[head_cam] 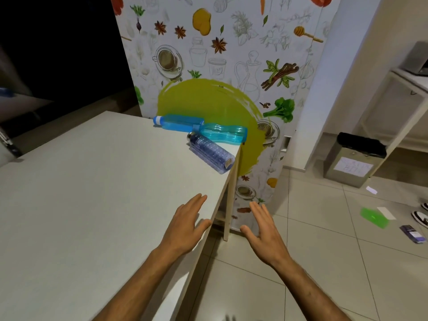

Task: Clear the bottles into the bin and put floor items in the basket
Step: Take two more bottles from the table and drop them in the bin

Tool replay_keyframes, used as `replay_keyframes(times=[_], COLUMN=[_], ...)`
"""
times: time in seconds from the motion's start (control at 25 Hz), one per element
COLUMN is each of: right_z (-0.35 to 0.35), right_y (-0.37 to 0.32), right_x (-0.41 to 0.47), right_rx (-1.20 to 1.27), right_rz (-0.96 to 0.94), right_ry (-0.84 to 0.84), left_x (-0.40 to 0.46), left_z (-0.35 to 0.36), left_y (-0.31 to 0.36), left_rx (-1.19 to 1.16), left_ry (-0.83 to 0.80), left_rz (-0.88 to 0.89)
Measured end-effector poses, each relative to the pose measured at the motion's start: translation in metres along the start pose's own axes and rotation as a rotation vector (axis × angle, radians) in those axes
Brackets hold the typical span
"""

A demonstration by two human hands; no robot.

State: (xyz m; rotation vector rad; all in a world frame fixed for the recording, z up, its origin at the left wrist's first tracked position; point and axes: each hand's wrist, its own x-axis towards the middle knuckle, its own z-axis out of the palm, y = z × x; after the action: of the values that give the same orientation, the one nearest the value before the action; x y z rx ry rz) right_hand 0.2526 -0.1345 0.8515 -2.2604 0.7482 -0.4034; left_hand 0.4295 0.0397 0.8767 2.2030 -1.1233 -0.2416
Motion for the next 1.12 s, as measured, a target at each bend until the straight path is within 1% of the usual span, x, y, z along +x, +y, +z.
replay_keyframes(times=[0.2,0.44,0.6,0.72,0.88,1.04,1.12], right_z=[-0.017,-0.043,-0.055,-0.058,-0.058,-0.051,-0.049], right_y=[0.029,0.068,0.08,0.082,0.083,0.08,0.077], right_x=[0.069,0.14,0.174,0.201,0.241,0.284,0.308], right_rx=[0.013,-0.013,-0.084,-0.18,-0.261,-0.244,-0.212], right_rz=[-0.064,-0.121,-0.205,-0.253,-0.312,-0.323,-0.336], right_ry=[-0.053,-0.118,-0.154,-0.122,-0.082,-0.099,-0.108], left_x=[0.064,0.138,0.165,0.189,0.225,0.263,0.287], left_z=[0.01,0.026,0.043,0.044,0.044,0.05,0.052], left_y=[0.011,0.038,0.049,0.046,0.037,0.019,0.01], left_rx=[0.042,0.048,0.044,0.035,0.097,0.097,0.163], left_ry=[0.039,0.136,0.125,0.123,0.15,0.149,0.147], left_rz=[-0.023,-0.066,-0.054,-0.079,-0.103,-0.151,-0.225])
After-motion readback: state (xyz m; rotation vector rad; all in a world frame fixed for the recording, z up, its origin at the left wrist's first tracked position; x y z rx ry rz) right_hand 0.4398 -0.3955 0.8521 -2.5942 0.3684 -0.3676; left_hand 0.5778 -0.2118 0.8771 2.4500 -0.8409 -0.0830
